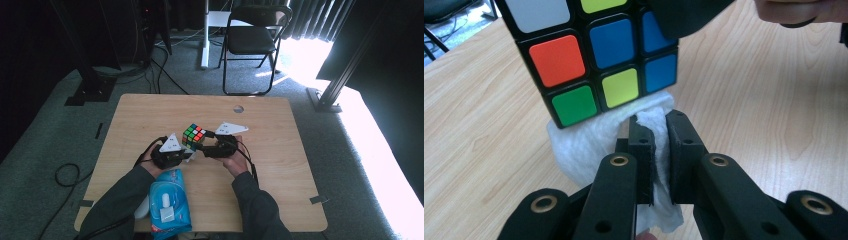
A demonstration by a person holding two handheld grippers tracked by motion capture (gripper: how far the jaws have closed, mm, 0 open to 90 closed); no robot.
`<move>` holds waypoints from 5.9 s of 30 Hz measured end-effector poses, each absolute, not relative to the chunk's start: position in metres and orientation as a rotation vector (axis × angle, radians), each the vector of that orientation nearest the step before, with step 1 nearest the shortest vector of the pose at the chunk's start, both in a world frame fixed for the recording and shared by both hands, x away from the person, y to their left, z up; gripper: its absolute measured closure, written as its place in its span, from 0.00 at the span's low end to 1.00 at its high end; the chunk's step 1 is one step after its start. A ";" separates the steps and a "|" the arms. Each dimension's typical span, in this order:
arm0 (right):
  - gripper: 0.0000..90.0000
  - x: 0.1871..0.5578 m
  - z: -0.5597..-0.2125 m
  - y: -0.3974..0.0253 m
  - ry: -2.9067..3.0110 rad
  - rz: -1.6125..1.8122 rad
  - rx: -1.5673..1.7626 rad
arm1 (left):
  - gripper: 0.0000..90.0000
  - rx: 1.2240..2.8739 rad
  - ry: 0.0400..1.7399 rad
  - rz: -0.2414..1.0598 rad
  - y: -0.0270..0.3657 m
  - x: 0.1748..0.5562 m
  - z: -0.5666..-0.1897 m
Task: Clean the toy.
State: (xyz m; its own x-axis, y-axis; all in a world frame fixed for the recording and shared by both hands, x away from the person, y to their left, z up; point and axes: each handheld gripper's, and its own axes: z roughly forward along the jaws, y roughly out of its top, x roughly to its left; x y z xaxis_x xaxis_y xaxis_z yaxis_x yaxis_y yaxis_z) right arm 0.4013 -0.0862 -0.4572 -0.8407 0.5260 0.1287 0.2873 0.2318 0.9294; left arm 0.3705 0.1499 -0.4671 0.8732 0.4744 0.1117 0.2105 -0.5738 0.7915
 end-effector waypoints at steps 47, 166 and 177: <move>0.38 0.400 -0.471 -0.080 2.338 1.550 0.781 | 0.93 2.091 0.512 0.407 0.162 0.371 -0.450; 0.38 0.411 -0.509 -0.080 2.351 1.349 0.859 | 0.90 2.044 0.850 0.507 0.224 0.400 -0.471; 0.38 0.414 -0.516 -0.075 2.354 1.336 0.872 | 0.89 2.062 0.875 0.493 0.225 0.403 -0.483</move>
